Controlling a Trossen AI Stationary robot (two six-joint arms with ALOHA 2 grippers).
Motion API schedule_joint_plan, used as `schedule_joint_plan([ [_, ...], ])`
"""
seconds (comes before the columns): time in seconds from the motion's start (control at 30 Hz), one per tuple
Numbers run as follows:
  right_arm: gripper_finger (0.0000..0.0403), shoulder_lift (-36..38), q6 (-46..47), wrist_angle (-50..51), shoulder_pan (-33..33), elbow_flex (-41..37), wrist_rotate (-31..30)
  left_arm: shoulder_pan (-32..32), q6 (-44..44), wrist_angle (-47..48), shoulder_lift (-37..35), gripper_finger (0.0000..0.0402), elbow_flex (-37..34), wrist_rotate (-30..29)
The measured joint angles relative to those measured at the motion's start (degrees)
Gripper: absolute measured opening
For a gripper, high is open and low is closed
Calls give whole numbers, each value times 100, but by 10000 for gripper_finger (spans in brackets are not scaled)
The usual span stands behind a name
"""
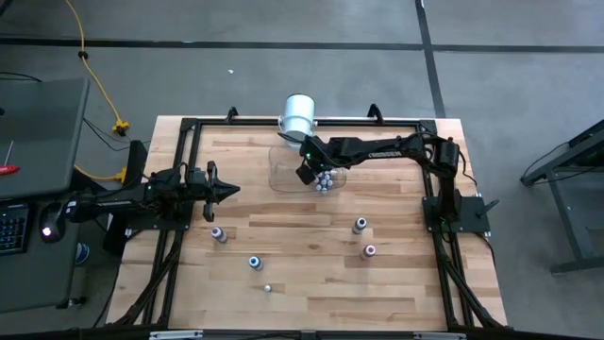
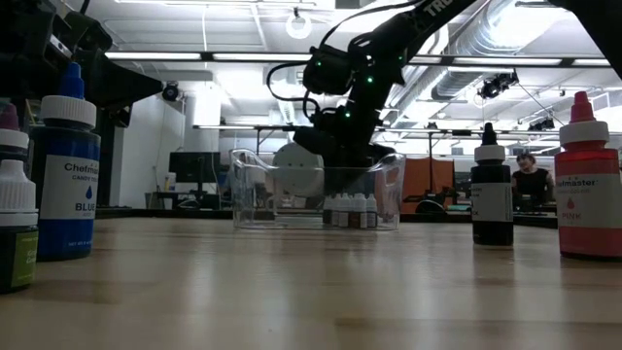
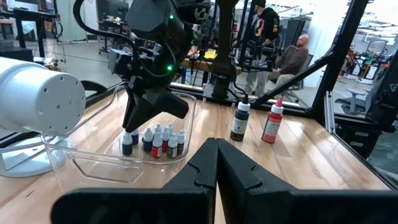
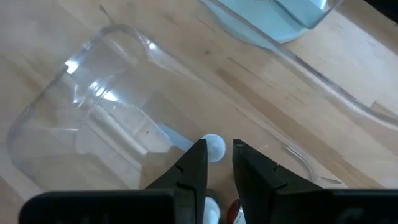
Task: Pick & Place food coloring
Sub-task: Put the small green food coloring bottle into the transparent bin
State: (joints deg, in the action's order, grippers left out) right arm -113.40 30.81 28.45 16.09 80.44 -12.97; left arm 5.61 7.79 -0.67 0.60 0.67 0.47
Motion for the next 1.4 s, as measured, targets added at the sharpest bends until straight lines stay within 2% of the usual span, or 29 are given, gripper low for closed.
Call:
schedule_joint_plan([
  [0.4,66,582,-418,167,-57,-4,-241,1,2,0,0,1,0,1],
  [0.7,67,1492,-1156,285,-614,1,-285,1,0,0,1,1,0,2],
  [0.97,67,2194,-1438,926,-1556,4,-260,1,1,0,1,1,0,0],
  [1.17,69,2277,-1440,1163,-2458,7,-124,1,1,0,0,1,0,0],
  [1.4,107,2157,-1482,986,-3333,7,-71,2,1,0,1,1,0,1],
])
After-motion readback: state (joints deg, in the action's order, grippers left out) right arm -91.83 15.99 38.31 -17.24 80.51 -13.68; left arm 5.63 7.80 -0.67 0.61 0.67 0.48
